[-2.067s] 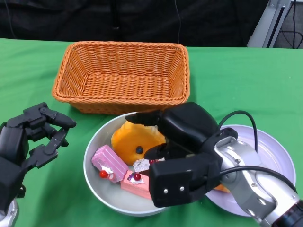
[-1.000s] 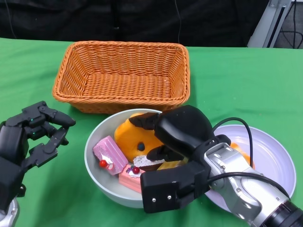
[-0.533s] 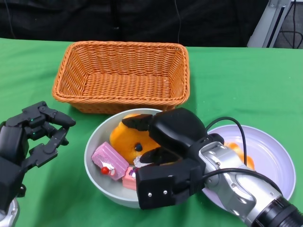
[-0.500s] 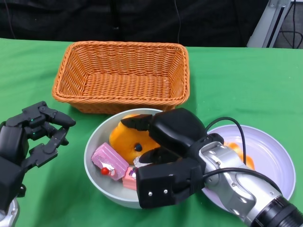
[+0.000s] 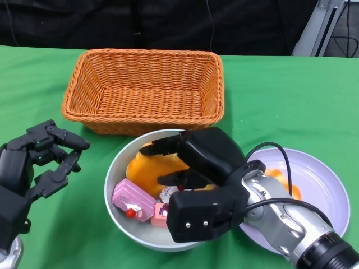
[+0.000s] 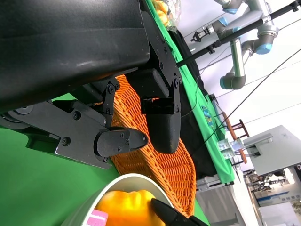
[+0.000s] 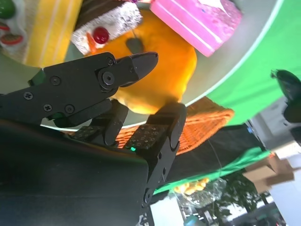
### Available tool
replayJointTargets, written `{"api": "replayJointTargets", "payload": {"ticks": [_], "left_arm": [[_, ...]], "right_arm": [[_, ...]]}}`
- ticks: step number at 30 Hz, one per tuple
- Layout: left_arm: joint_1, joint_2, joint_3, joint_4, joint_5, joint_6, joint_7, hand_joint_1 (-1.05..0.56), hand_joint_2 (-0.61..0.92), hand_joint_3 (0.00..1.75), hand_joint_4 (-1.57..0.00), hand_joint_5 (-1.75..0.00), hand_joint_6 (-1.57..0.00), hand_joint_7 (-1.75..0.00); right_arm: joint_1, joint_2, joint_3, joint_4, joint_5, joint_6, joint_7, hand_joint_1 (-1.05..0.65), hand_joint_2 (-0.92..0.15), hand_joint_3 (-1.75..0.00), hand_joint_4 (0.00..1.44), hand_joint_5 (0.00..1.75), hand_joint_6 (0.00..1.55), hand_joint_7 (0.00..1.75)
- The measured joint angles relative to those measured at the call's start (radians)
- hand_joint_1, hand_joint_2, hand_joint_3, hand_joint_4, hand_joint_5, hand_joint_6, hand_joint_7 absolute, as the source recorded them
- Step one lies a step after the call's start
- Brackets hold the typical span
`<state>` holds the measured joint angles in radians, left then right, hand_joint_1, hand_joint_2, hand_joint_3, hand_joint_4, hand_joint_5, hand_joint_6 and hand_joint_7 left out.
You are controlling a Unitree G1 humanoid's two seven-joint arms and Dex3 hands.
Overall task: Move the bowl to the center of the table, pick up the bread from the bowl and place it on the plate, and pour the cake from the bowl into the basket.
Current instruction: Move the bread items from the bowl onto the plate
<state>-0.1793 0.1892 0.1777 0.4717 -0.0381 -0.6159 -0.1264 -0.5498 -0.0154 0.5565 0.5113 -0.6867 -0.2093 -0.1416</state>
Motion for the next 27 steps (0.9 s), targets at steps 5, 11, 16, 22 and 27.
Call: {"api": "replayJointTargets", "payload": {"ticks": [5,11,16,22,27], "left_arm": [[0.000,0.000,0.000,0.006,0.001,-0.003,0.000,-0.10,0.80,0.54,-0.80,-1.47,-0.84,-1.02],[-0.002,0.000,0.000,0.016,0.003,-0.007,0.000,-0.11,0.79,0.55,-0.79,-1.47,-0.84,-1.03],[-0.003,0.001,0.000,0.024,0.003,-0.009,0.000,-0.11,0.79,0.55,-0.79,-1.47,-0.84,-1.02],[-0.014,0.009,0.002,0.049,0.011,-0.021,0.000,-0.11,0.78,0.56,-0.79,-1.47,-0.84,-1.03],[-0.026,0.010,0.002,0.057,0.008,-0.025,0.000,-0.11,0.79,0.55,-0.79,-1.48,-0.84,-1.04]], "right_arm": [[0.006,0.000,-0.004,-0.003,0.031,-0.036,0.000,-0.33,-0.89,0.00,0.58,1.20,0.90,0.05],[0.035,-0.027,-0.007,-0.081,0.049,-0.046,0.049,-0.36,-0.88,0.00,0.60,1.20,0.89,0.05],[0.056,-0.039,-0.010,-0.121,0.049,-0.040,0.074,-0.36,-0.88,0.00,0.61,1.17,0.88,0.05],[0.106,-0.099,-0.012,-0.332,0.030,0.107,0.269,-0.46,-0.90,0.00,0.75,0.60,0.75,0.00],[0.118,-0.121,0.017,-0.451,-0.069,0.248,0.400,-0.51,-0.87,0.00,0.79,0.18,0.51,0.00]]}}
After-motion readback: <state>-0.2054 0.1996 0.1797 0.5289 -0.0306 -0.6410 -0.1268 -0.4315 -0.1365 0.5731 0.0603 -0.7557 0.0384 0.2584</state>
